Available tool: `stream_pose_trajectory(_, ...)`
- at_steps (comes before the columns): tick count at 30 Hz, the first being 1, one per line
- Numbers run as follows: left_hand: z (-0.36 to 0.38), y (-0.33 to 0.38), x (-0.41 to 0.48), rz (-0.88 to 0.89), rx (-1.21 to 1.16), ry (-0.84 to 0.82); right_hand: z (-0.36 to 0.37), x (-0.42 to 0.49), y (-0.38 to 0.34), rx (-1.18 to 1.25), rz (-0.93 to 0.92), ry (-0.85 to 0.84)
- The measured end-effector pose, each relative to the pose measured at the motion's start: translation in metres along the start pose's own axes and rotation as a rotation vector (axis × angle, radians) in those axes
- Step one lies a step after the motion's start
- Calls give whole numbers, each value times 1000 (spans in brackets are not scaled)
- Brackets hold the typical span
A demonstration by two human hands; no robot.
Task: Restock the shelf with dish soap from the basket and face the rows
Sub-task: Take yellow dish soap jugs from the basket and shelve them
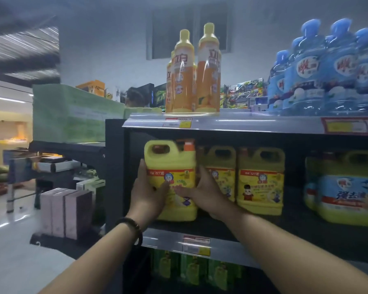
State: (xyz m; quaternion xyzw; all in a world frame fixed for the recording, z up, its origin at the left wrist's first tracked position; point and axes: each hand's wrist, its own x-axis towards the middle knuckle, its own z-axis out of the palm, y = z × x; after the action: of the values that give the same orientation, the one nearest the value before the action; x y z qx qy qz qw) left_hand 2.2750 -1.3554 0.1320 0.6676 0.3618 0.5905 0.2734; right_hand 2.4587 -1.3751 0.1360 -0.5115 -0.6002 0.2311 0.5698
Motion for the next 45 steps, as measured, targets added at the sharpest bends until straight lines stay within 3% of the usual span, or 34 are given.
stream_pose_trajectory(6,19,-32,-7,-24,262,-64,17,18,23,-264,5,-22)
stream_pose_trajectory(12,23,-42,-6,-28,372,-90,22,28,24,-504,45,34)
stream_pose_trajectory(19,13,-35,-21,-40,399,-158,6,13,8,-662,75,-60)
stream_pose_trajectory(23,15,-19,-67,146,505,-87,-15,-43,-4,-630,-49,43)
stream_pose_trajectory(26,17,-13,-109,280,417,-108,-33,-96,-5,-594,-86,63)
stream_pose_trajectory(29,35,-17,-157,247,393,-297,-57,-156,2,-547,-3,-50)
stream_pose_trajectory(33,80,-34,-230,230,397,-587,-91,-237,45,-596,92,-29)
stream_pose_trajectory(37,127,-70,-317,181,439,-841,-129,-342,133,-605,448,-87)
stream_pose_trajectory(45,178,-127,-480,-35,617,-1394,-176,-576,275,-515,1010,37)
